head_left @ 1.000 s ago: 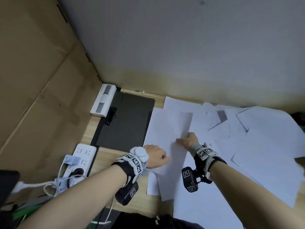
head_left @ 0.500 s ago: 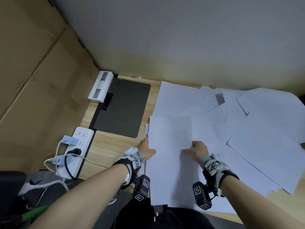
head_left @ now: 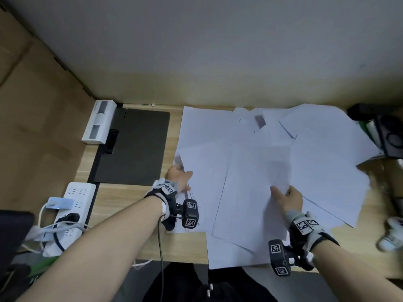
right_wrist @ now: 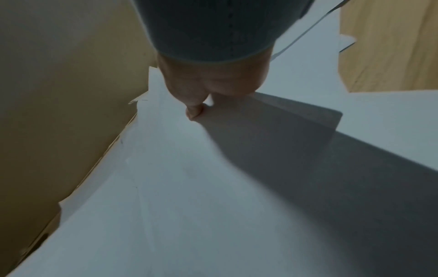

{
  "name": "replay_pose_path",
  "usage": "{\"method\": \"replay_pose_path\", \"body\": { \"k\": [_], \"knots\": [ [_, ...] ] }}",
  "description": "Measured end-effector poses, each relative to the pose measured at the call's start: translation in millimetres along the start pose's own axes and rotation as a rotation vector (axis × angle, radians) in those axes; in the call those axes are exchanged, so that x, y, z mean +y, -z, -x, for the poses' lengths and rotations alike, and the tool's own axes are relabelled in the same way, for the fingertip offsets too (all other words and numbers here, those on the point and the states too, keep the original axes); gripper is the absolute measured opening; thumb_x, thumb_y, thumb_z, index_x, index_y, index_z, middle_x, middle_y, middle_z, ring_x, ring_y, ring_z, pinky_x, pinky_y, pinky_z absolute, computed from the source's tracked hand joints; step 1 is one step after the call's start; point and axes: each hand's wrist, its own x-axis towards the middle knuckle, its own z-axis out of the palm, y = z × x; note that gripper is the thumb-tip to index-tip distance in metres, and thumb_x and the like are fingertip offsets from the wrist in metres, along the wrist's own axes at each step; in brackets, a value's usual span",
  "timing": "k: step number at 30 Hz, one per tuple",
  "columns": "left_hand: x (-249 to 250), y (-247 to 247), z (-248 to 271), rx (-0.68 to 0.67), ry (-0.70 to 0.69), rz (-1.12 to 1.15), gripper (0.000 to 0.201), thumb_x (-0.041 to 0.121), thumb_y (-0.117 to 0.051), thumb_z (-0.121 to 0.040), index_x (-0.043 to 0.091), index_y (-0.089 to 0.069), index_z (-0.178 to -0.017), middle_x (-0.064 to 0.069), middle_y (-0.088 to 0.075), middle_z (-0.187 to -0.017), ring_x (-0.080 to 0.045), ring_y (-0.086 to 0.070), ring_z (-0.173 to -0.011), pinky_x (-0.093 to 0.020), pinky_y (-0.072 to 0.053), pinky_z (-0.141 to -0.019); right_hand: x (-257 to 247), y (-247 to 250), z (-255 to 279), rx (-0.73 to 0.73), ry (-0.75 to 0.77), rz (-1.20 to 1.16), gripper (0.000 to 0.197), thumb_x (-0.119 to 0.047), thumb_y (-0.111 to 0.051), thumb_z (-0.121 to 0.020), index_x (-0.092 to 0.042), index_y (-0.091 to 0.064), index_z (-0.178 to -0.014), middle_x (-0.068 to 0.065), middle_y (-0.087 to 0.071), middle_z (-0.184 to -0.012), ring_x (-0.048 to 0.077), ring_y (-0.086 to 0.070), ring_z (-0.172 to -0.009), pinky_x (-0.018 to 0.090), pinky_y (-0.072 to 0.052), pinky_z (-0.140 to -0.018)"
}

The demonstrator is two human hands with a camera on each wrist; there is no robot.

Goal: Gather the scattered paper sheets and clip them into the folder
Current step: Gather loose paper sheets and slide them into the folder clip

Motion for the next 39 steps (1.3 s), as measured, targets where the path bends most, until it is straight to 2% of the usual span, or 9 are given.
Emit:
{"method": "replay_pose_path", "body": {
  "k": [5,9,13,19,24,31,35,37,39],
  "knots": [
    [-24.6,-5.9,-2.9,-0.095,-0.073,-0.096,0.023,0.024,-0.073,-0.075,0.009,-0.057,-0.074,-0.013,-0.058,-0.071,-0.024,-0.056,-0.066,-0.048,-0.053,-0.057,10.0,-2.1,6.9,0.004,-0.124,-0.113,0.019,-0.026,-0.068,-0.083,-0.008,-0.062,-0.084,0.013,-0.065,-0.084,0.03,-0.061,-0.081,0.037,-0.049,-0.076],
    [-41.2,6.7,11.0,0.111,0.0,0.161,0.008,0.003,-0.066,-0.087,0.005,-0.064,-0.094,-0.015,-0.067,-0.093,-0.032,-0.065,-0.077,-0.029,-0.055,-0.05,9.7,-18.3,10.9,-0.017,-0.182,-0.176,0.022,-0.024,-0.066,-0.085,-0.013,-0.054,-0.071,0.01,-0.061,-0.078,0.03,-0.06,-0.081,0.038,-0.048,-0.077],
    [-55.2,31.3,21.0,0.096,0.16,0.282,0.015,0.012,-0.062,-0.093,0.007,-0.06,-0.107,-0.009,-0.064,-0.098,-0.023,-0.066,-0.079,-0.02,-0.054,-0.048,-5.3,-39.4,20.4,-0.085,-0.17,-0.181,0.012,-0.02,-0.065,-0.086,-0.008,-0.062,-0.086,0.012,-0.065,-0.087,0.029,-0.06,-0.084,0.038,-0.049,-0.081],
    [-72.2,62.7,45.9,-0.213,0.15,-0.08,0.029,0.022,-0.079,-0.08,0.012,-0.066,-0.104,-0.01,-0.076,-0.101,-0.02,-0.073,-0.097,-0.031,-0.06,-0.075,-31.9,-72.3,34.3,-0.186,-0.097,-0.15,0.025,-0.016,-0.063,-0.084,-0.013,-0.046,-0.067,0.005,-0.053,-0.067,0.024,-0.05,-0.066,0.036,-0.044,-0.068],
    [-84.1,88.8,45.7,-0.115,0.088,0.274,0.047,0.047,-0.071,-0.082,0.019,-0.063,-0.12,-0.004,-0.074,-0.11,-0.024,-0.072,-0.1,-0.045,-0.055,-0.093,-44.4,-79.1,38.4,-0.223,-0.095,-0.094,0.026,-0.022,-0.065,-0.081,-0.012,-0.043,-0.071,0.007,-0.05,-0.071,0.026,-0.046,-0.067,0.035,-0.04,-0.066],
    [-60.7,75.2,17.7,-0.065,0.062,-0.076,0.03,0.007,-0.052,-0.087,0.012,-0.063,-0.115,-0.01,-0.066,-0.1,-0.025,-0.066,-0.087,-0.029,-0.056,-0.061,-52.3,-88.7,39.5,-0.323,-0.183,-0.082,0.052,-0.036,-0.072,-0.077,-0.013,-0.052,-0.119,0.008,-0.054,-0.113,0.029,-0.053,-0.096,0.037,-0.044,-0.086],
    [-60.2,50.0,20.3,-0.157,0.185,-0.202,0.019,0.025,-0.052,-0.091,0.008,-0.057,-0.081,-0.01,-0.056,-0.072,-0.024,-0.058,-0.067,-0.028,-0.047,-0.062,-60.5,-100.2,44.7,-0.422,-0.271,-0.135,0.05,-0.035,-0.074,-0.058,-0.013,-0.055,-0.098,0.002,-0.068,-0.09,0.024,-0.063,-0.067,0.032,-0.054,-0.06],
    [-62.7,43.6,22.7,-0.219,0.155,-0.189,0.036,0.043,-0.06,-0.088,0.008,-0.064,-0.095,-0.009,-0.068,-0.084,-0.027,-0.068,-0.078,-0.029,-0.053,-0.061,-64.2,-101.1,51.7,-0.47,-0.233,-0.074,0.059,-0.034,-0.079,-0.054,-0.009,-0.06,-0.105,0.007,-0.072,-0.095,0.028,-0.071,-0.078,0.039,-0.061,-0.07],
    [-62.6,41.1,23.9,-0.261,0.056,-0.235,0.034,0.031,-0.068,-0.084,0.007,-0.065,-0.107,-0.011,-0.073,-0.099,-0.027,-0.07,-0.089,-0.032,-0.058,-0.067,-67.9,-100.7,56.1,-0.498,-0.174,-0.05,0.052,-0.023,-0.083,-0.059,-0.004,-0.066,-0.104,0.012,-0.073,-0.097,0.033,-0.071,-0.085,0.048,-0.06,-0.081]
  ]
}}
